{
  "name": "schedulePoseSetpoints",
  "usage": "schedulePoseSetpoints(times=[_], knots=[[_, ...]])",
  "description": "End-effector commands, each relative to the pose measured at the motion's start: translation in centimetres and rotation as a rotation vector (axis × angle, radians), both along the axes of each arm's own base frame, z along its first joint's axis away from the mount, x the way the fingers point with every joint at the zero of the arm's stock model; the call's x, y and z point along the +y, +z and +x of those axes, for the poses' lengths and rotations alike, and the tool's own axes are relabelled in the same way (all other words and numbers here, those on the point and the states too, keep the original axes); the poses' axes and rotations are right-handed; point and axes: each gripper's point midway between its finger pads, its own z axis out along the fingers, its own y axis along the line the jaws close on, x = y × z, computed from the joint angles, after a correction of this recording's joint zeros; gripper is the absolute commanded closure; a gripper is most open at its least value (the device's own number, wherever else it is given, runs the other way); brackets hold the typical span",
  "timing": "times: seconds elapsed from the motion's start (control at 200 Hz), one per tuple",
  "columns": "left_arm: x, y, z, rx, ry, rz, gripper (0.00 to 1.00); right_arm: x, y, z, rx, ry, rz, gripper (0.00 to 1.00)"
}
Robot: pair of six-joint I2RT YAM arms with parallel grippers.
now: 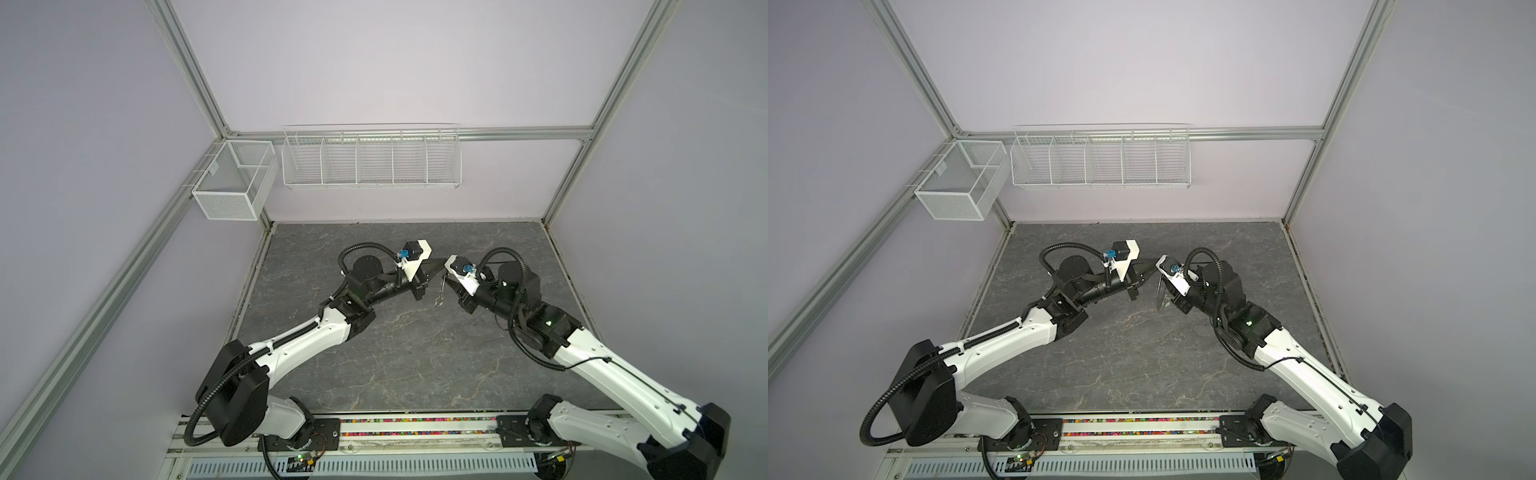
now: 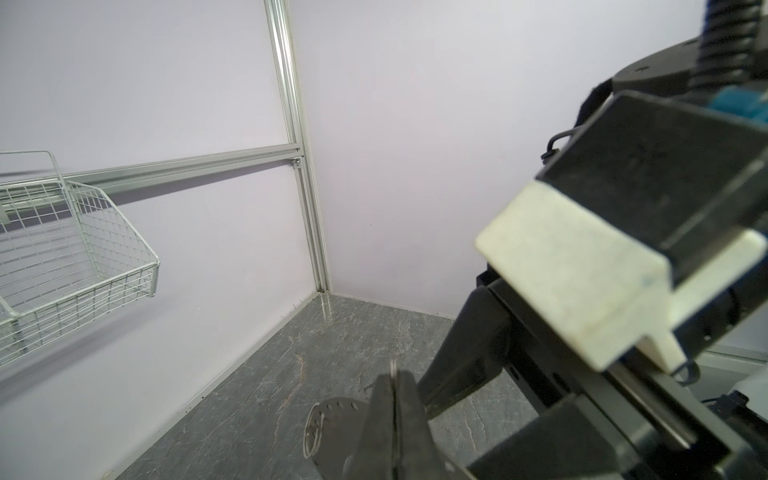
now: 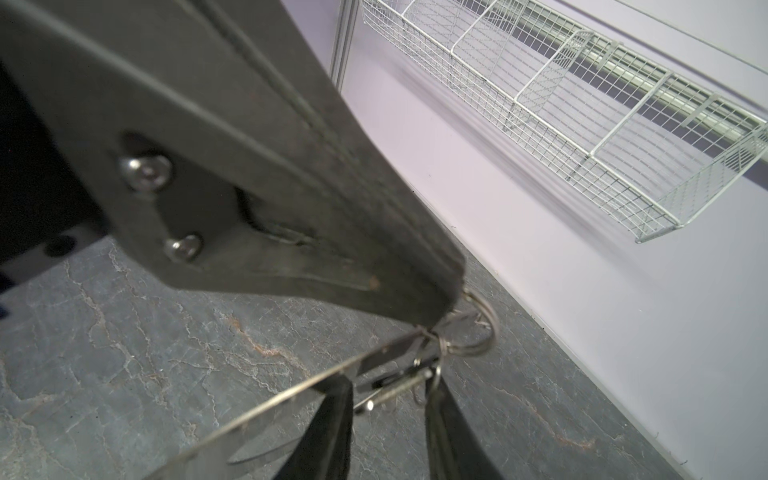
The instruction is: Put the keys on the keyring
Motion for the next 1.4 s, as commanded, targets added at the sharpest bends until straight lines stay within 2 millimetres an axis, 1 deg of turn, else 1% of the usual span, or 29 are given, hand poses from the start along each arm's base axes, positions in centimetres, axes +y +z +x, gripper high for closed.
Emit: schedulePoseSetpoints(times=[0.0,0.09,0.16,0.235,0.44,0.58,0.775,0.895,1.065,1.309,1.394], knots=[[0.6,1.4,-0.4,-0.039,0.016,-0.024,1.00,0.4,0.3,-0.8,0.016,0.035,0.016,0.60],[0.6,1.3,-0.2,-0.037,0.027,-0.026,1.00,1.0,0.1,-1.3,0.034,0.074,0.028,0.58],[0.7,1.5,-0.1,-0.037,0.034,-0.033,1.00,1.1,-0.1,-1.3,0.042,0.075,0.030,0.57],[0.6,1.5,0.0,-0.034,0.033,-0.034,1.00,1.2,0.0,-1.1,0.032,0.065,0.040,0.57],[0.6,1.3,-0.1,-0.023,0.030,-0.039,1.00,0.5,0.5,0.3,0.009,-0.023,0.052,0.58],[0.5,1.1,-0.2,-0.015,0.023,-0.039,1.00,0.6,1.0,0.9,-0.007,-0.046,0.074,0.60],[0.5,1.2,-0.4,-0.012,0.025,-0.044,1.00,0.7,0.7,1.8,-0.008,-0.077,0.066,0.66],[0.6,1.1,-0.3,-0.014,0.028,-0.042,1.00,0.5,0.8,2.0,-0.015,-0.093,0.062,0.72],[0.9,1.3,-0.3,-0.027,0.043,-0.035,1.00,0.1,0.4,1.8,-0.016,-0.097,0.040,0.78],[1.1,1.5,-0.3,-0.047,0.055,-0.020,1.00,-0.7,-0.4,1.3,-0.003,-0.109,-0.009,0.83],[1.0,1.4,-0.4,-0.043,0.050,-0.018,1.00,-1.0,-0.2,1.3,-0.014,-0.119,-0.015,0.86]])
